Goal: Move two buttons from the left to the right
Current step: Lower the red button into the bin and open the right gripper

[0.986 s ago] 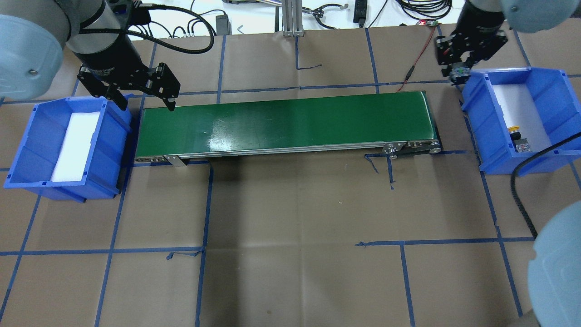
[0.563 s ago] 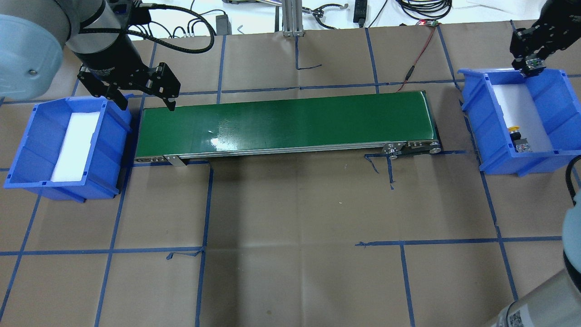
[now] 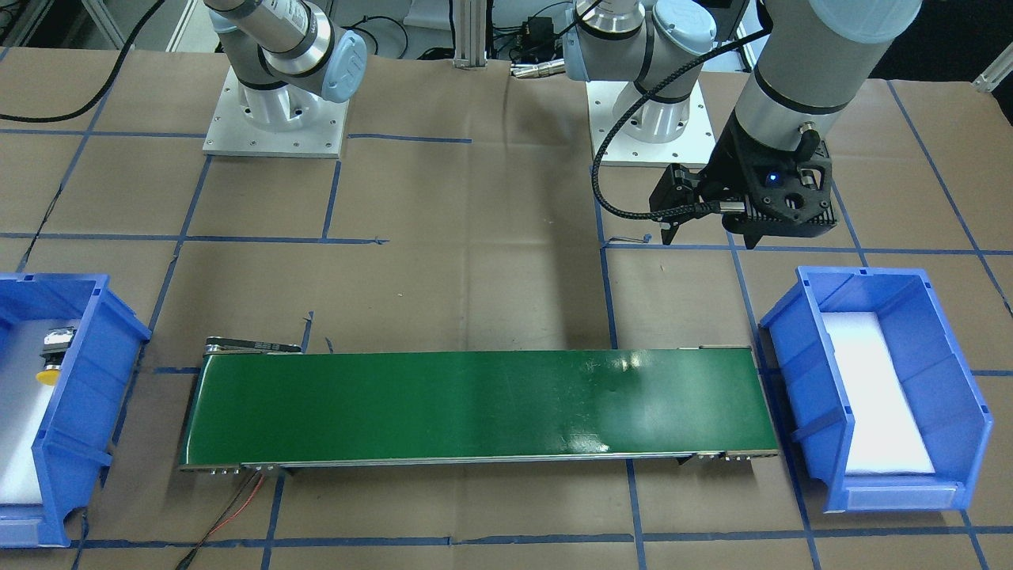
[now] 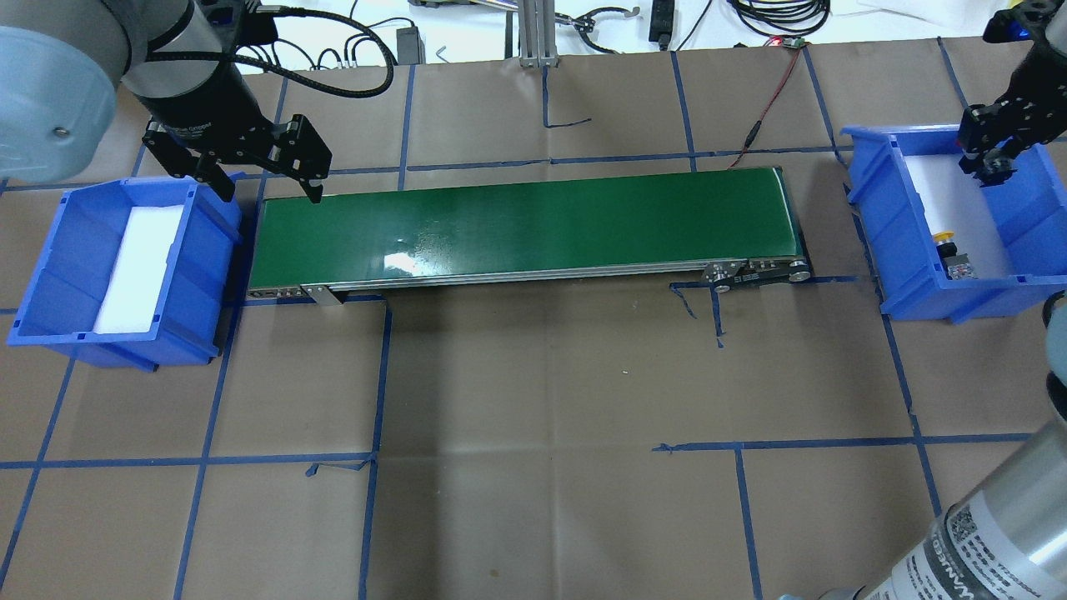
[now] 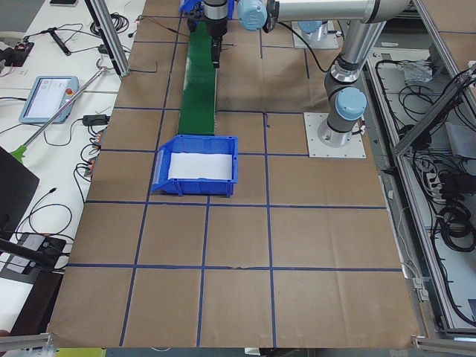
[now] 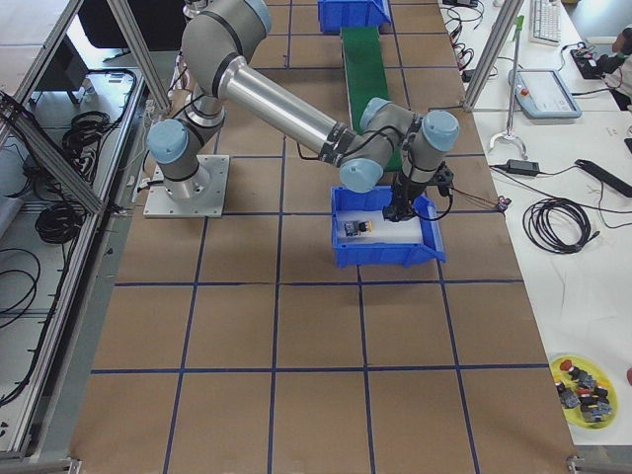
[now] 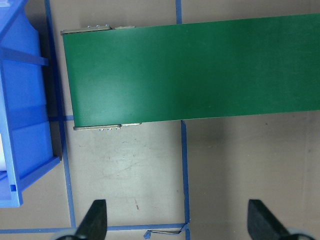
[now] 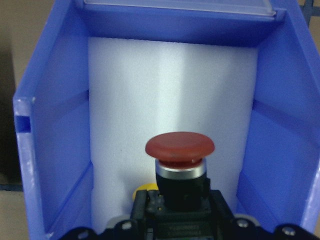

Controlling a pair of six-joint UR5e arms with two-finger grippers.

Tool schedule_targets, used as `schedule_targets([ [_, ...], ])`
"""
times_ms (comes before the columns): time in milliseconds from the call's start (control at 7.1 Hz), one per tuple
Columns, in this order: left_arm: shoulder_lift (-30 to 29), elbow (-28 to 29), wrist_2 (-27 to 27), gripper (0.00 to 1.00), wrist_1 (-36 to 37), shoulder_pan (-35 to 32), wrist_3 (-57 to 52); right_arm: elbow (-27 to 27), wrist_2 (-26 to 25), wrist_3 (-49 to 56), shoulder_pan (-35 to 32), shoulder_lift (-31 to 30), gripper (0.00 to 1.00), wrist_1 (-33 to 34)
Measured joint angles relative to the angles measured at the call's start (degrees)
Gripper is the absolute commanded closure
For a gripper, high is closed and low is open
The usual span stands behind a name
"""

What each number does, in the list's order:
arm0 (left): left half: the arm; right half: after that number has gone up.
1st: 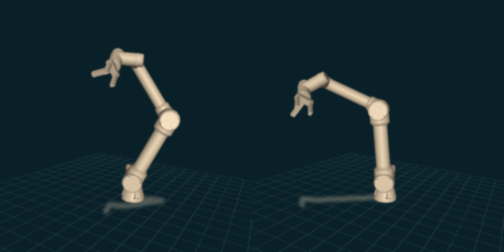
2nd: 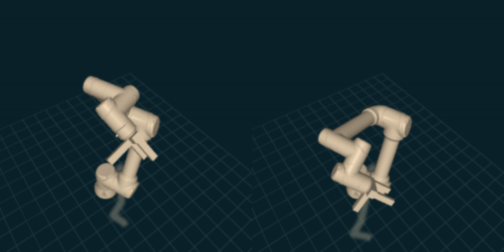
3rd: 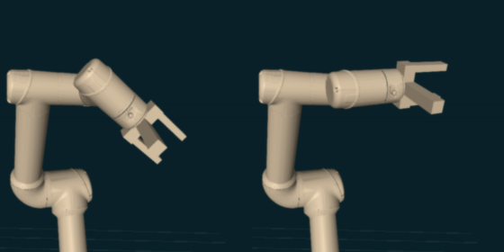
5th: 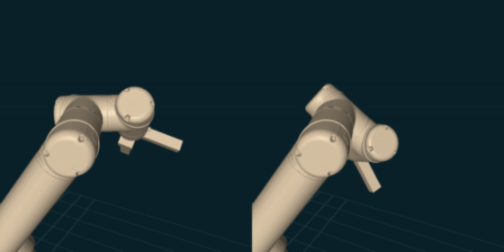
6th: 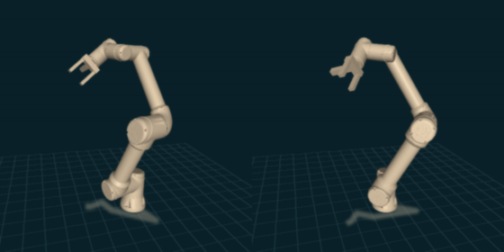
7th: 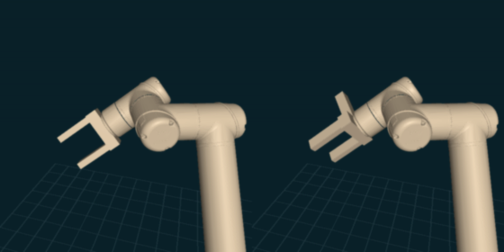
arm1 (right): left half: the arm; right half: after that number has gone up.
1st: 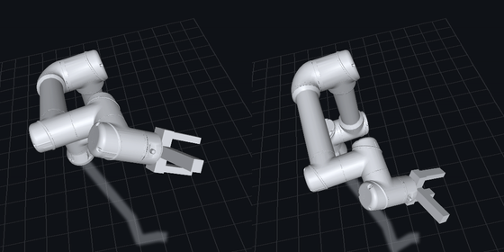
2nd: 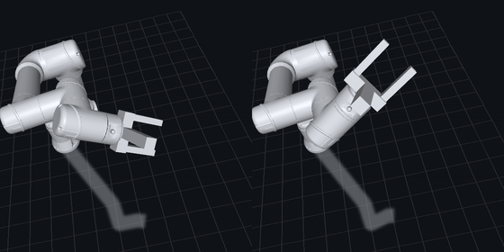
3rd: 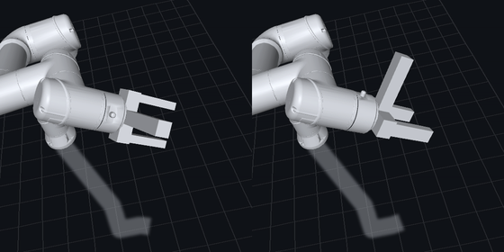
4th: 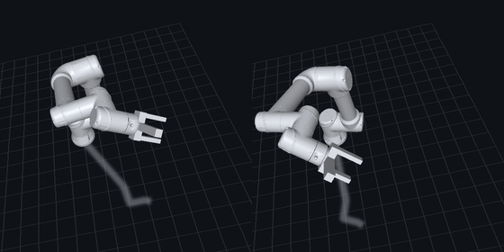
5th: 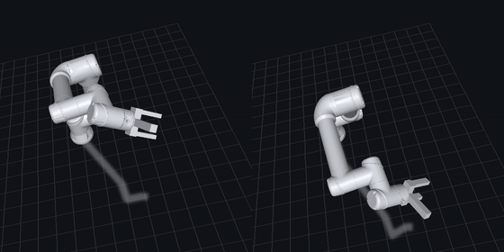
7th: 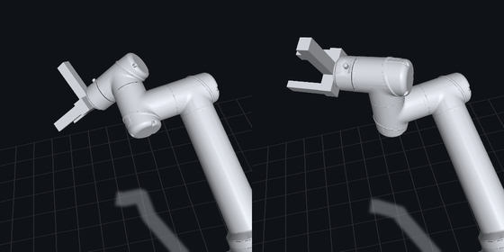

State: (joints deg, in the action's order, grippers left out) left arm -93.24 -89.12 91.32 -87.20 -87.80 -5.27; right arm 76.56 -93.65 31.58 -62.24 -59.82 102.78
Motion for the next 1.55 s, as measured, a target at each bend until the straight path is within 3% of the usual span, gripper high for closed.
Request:
schedule_targets([
  [282,-0.01,0.0,0.0,0.0,0.01,0.0,0.0,3.94,-0.33,-0.11,-0.32,0.7,0.96,7.06],
  [845,-0.01,0.0,0.0,0.0,0.01,0.0,0.0,4.9,0.12,-0.25,-1.33,4.45,0.93,12.71],
  [986,-0.01,0.0,0.0,0.0,0.01,0.0,0.0,5.07,0.24,-0.38,-1.56,4.76,0.75,13.47],
  [1268,-0.01,0.0,0.0,0.0,0.01,0.0,0.0,5.31,0.36,-0.51,-1.71,4.98,0.07,13.79],
  [1408,-0.01,0.0,0.0,0.0,0.01,0.0,0.0,5.44,0.36,-0.57,-1.73,4.98,0.01,13.67],
  [1549,-0.01,0.0,0.0,0.0,0.01,0.0,0.0,5.59,0.28,-0.64,-1.74,4.96,0.01,13.5],
])
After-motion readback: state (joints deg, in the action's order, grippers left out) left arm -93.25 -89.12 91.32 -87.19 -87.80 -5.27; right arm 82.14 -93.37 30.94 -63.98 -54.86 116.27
